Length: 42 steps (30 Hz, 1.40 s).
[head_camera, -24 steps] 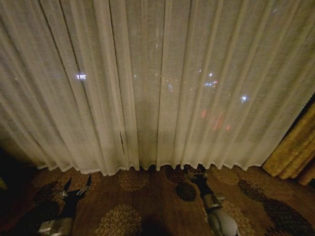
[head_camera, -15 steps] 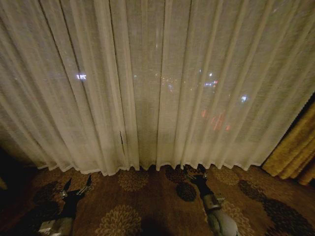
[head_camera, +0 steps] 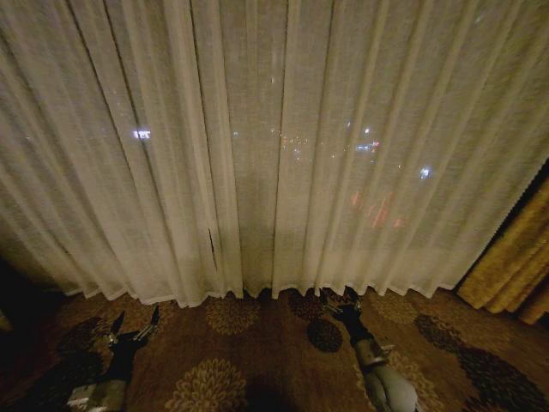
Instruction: Open the curtains by pulling them apart, changing their state from closed to fully open.
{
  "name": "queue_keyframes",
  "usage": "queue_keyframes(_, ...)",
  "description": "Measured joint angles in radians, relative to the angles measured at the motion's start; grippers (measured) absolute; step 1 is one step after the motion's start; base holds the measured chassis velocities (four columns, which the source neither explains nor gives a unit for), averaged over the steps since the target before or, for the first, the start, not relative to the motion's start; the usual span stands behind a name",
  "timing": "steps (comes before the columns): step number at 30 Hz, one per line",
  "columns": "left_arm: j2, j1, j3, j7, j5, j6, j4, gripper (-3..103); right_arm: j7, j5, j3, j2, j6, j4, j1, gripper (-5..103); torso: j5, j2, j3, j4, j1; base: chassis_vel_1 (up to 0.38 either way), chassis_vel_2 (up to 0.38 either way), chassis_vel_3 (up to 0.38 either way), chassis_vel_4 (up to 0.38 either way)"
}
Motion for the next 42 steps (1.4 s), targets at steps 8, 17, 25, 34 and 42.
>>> queue_keyframes(8,0.000,0.000,0.000,0.000,0.000,0.000,0.000,100,-0.004,0.000,-0.006,0.002,-0.001,-0.001,0.001,100,-0.0001,0.000,0.000,-0.0001,0.000,-0.167,0.130,0.148,-0.126)
queue_keyframes(17,0.000,0.000,0.000,0.000,0.000,0.000,0.000,100,-0.012,0.000,-0.015,0.003,-0.001,-0.005,0.001,100,-0.0001,0.000,0.000,-0.0001,0.000,-0.285,0.295,0.272,-0.248)
queue_keyframes(25,0.000,0.000,0.000,0.000,0.000,0.000,0.000,100,-0.016,-0.004,-0.026,0.007,-0.001,-0.007,0.006,100,0.0001,0.000,0.000,-0.0001,0.000,-0.366,0.372,0.360,-0.388)
queue_keyframes(34,0.000,0.000,0.000,0.000,0.000,0.000,0.000,100,-0.026,-0.011,-0.036,0.010,0.008,-0.018,0.009,100,-0.0007,0.000,0.000,0.0001,0.000,-0.305,0.364,0.316,-0.370)
queue_keyframes(42,0.000,0.000,0.000,0.000,0.000,0.000,0.000,100,-0.002,-0.002,-0.054,0.009,0.051,-0.037,0.036,100,-0.0004,-0.001,0.000,-0.0001,0.001,-0.315,0.342,0.318,-0.340)
